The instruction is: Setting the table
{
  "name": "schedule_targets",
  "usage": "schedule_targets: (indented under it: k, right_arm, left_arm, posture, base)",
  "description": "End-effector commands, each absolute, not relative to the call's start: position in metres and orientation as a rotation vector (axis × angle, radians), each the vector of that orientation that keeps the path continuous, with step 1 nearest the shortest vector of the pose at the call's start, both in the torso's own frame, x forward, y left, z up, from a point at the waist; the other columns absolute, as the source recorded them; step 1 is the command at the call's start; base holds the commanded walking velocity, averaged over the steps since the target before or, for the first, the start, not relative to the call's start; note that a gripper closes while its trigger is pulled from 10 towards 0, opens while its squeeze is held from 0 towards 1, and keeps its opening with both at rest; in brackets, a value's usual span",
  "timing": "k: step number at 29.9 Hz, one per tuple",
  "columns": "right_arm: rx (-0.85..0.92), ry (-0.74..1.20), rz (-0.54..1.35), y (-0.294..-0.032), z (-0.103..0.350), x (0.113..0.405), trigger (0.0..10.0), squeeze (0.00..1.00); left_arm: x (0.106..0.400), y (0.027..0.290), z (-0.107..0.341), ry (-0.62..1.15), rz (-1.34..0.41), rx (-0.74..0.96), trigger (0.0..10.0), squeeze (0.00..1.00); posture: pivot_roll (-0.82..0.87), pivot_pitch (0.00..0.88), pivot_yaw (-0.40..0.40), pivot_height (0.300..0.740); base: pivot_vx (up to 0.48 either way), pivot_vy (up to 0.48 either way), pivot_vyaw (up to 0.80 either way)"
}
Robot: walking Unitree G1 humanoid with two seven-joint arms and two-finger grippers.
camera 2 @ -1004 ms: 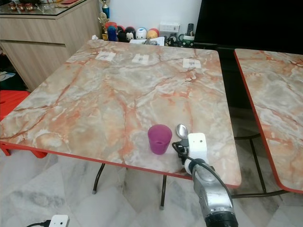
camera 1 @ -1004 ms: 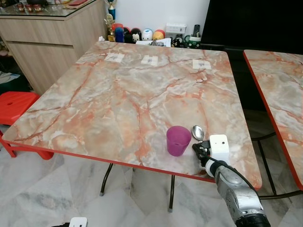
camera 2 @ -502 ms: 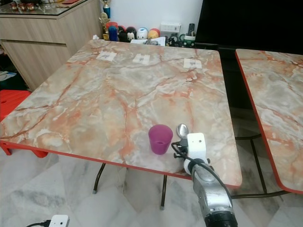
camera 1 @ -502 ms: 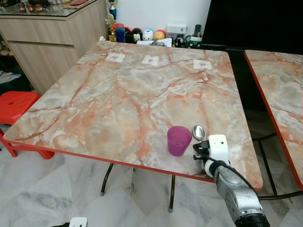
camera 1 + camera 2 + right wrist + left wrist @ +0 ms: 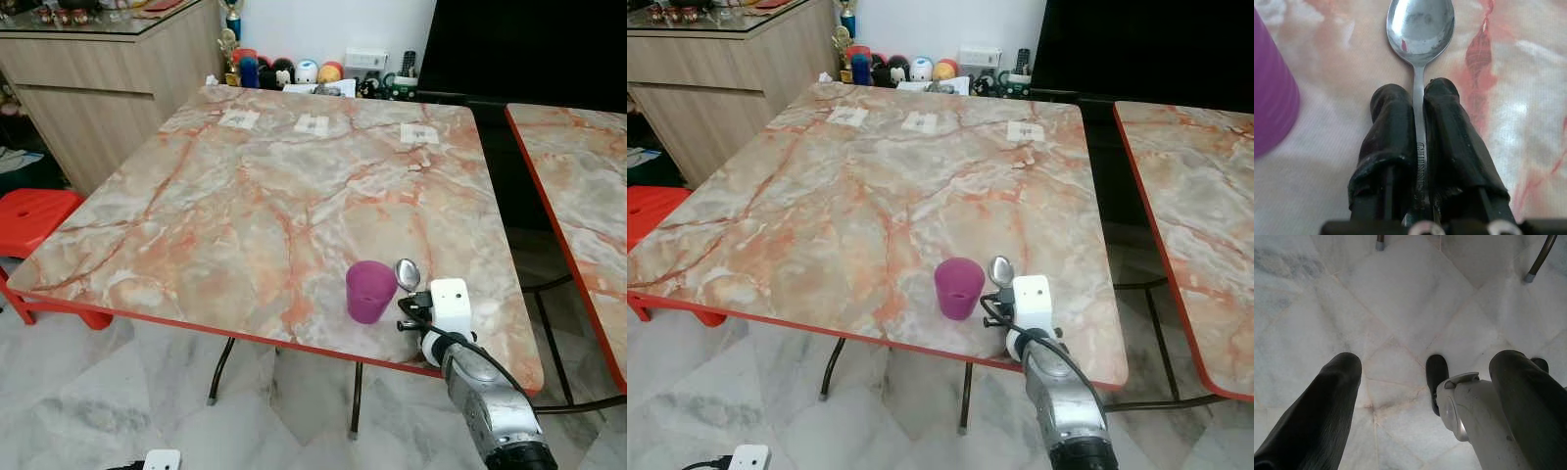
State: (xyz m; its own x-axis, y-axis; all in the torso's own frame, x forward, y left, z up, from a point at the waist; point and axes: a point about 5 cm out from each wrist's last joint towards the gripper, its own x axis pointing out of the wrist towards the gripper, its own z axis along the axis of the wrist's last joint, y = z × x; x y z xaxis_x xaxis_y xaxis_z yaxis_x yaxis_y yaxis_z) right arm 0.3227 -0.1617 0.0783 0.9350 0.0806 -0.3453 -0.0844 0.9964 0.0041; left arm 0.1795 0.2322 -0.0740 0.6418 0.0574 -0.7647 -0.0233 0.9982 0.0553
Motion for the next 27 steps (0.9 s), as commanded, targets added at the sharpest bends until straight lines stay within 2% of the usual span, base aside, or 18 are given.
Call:
schedule_targets:
  k: [1, 2, 3, 4, 12, 25, 27]
  right_arm:
    - [-0.025, 0.409, 0.049, -0.167, 0.067, 0.318, 0.0, 0.0]
    - [-0.017, 0.378, 0.033, -0.169, 0.07, 0.319, 0.9, 0.0]
    - [-0.015, 0.339, 0.014, -0.17, 0.075, 0.32, 9.4, 0.0]
    - [-0.014, 0.307, 0.0, -0.172, 0.079, 0.321, 10.0, 0.0]
    - [0.022, 0.082, -0.127, -0.181, 0.109, 0.32, 10.0, 0.0]
    - [0.047, -0.129, -0.146, -0.182, 0.137, 0.31, 10.0, 0.0]
    - [0.036, -0.142, -0.151, -0.182, 0.14, 0.31, 10.0, 0.0]
  left_arm:
    - [0.173, 0.235, -0.077, 0.903, 0.042, 0.051, 10.0, 0.0]
    - [0.173, 0.235, -0.077, 0.904, 0.042, 0.052, 10.0, 0.0]
    - [0.173, 0.235, -0.077, 0.904, 0.042, 0.054, 10.0, 0.0]
    - [0.173, 0.235, -0.077, 0.904, 0.042, 0.054, 10.0, 0.0]
    - [0.173, 0.234, -0.077, 0.904, 0.045, 0.058, 10.0, 0.0]
    - [0.173, 0.233, -0.077, 0.9, 0.026, 0.078, 10.0, 0.0]
    - [0.173, 0.233, -0.077, 0.899, 0.026, 0.082, 10.0, 0.0]
  posture:
    - [0.0, 0.114, 0.009, 0.74]
    - [0.0, 0.113, 0.009, 0.74]
    - [0.0, 0.113, 0.009, 0.74]
    - [0.0, 0.113, 0.009, 0.74]
    - [0.0, 0.109, 0.002, 0.74]
    - [-0.01, 0.089, -0.001, 0.74]
    - [-0.01, 0.084, -0.002, 0.74]
  base:
    - [0.0, 0.0, 0.0]
    - [0.0, 0.0, 0.0]
    - [0.0, 0.0, 0.0]
    - [0.0, 0.0, 0.0]
    - [0.0, 0.0, 0.0]
    - [0.0, 0.0, 0.0]
    - [0.0, -0.311, 0.0]
